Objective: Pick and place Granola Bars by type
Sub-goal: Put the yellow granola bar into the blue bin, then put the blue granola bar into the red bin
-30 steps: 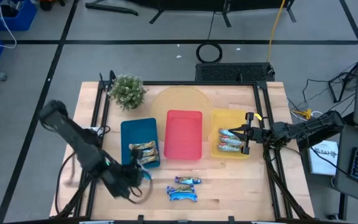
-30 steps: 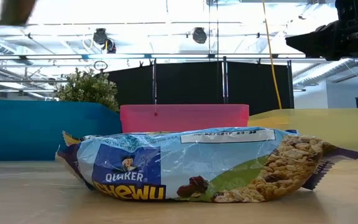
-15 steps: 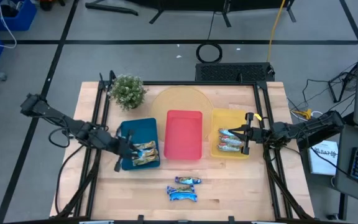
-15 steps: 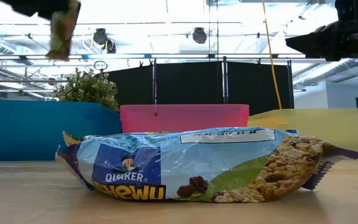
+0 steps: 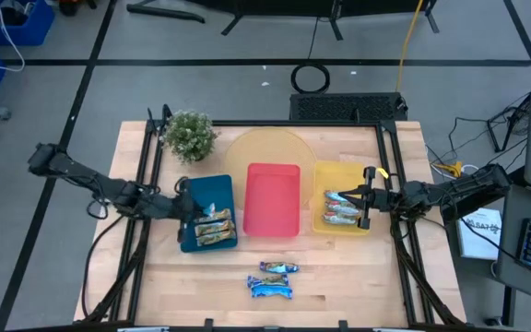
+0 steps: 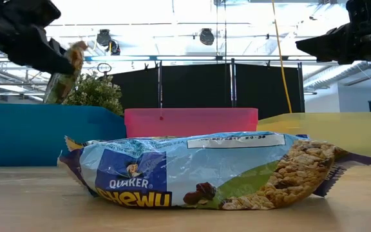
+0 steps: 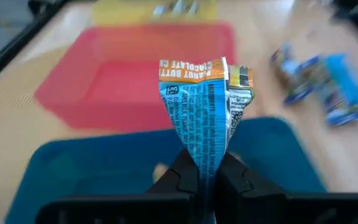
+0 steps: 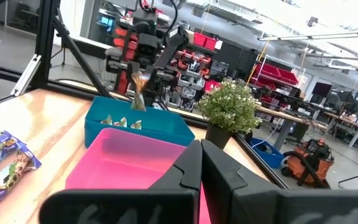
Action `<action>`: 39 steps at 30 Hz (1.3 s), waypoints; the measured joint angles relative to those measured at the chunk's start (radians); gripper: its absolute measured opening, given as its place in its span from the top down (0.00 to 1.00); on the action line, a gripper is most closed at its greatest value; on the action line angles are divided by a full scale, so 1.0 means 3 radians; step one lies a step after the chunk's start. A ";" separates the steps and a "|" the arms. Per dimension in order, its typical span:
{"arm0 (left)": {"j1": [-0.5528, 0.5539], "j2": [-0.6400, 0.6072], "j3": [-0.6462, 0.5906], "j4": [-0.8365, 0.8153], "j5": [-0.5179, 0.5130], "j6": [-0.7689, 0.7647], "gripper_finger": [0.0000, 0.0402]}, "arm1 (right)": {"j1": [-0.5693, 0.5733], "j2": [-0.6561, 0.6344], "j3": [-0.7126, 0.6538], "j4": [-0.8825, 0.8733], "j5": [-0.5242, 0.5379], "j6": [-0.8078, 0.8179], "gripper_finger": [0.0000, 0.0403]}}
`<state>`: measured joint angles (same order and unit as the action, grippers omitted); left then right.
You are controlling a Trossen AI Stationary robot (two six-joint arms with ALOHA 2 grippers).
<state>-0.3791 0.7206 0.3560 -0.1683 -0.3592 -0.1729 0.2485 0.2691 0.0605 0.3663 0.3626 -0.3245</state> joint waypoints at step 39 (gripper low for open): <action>0.0290 0.0878 0.1131 -0.0827 0.0382 0.0632 0.48 | 0.0000 0.0005 0.0001 -0.0021 0.0004 0.0018 1.00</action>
<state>-0.2921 0.9842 0.6954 -0.4163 -0.2445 0.0166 0.2485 0.2707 0.0608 0.3601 0.3637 -0.3190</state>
